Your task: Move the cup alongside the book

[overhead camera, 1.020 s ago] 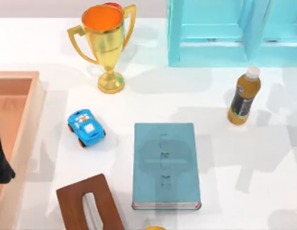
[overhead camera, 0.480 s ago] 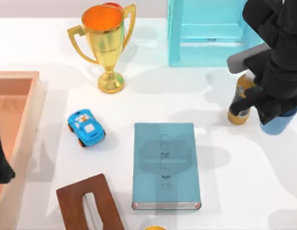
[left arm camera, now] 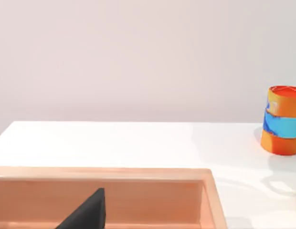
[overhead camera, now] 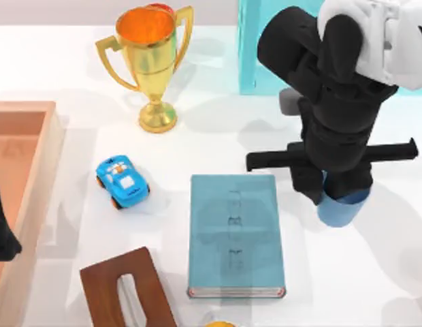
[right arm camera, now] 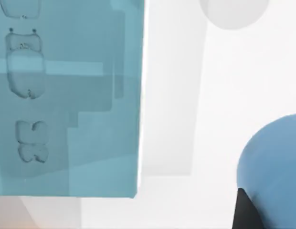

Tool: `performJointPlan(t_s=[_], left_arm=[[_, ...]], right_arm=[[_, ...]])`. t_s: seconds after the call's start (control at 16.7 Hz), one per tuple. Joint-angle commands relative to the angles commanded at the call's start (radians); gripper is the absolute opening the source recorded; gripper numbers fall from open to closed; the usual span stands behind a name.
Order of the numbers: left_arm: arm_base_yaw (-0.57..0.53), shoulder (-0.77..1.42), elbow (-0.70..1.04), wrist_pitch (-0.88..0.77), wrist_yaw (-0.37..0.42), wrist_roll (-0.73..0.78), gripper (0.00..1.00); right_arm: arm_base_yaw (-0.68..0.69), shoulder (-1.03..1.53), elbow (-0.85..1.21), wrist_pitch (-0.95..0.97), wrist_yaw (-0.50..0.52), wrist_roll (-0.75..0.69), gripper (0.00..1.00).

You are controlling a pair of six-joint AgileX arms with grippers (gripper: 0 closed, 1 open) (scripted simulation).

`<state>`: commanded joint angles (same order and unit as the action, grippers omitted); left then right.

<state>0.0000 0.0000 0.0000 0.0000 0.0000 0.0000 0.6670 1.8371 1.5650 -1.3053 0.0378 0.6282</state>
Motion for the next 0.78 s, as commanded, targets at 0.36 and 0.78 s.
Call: performJointPlan(t_s=[0.36, 0.78], left_arm=[[0.0, 0.0, 0.0, 0.0, 0.0, 0.0, 1.0], [0.0, 0.0, 0.0, 0.0, 0.0, 0.0, 1.0]], right_arm=[[0.044, 0.0, 0.006, -0.007, 0.002, 0.096, 0.0], [0.034, 0.007, -0.069, 0.066, 0.002, 0.09, 0.0]])
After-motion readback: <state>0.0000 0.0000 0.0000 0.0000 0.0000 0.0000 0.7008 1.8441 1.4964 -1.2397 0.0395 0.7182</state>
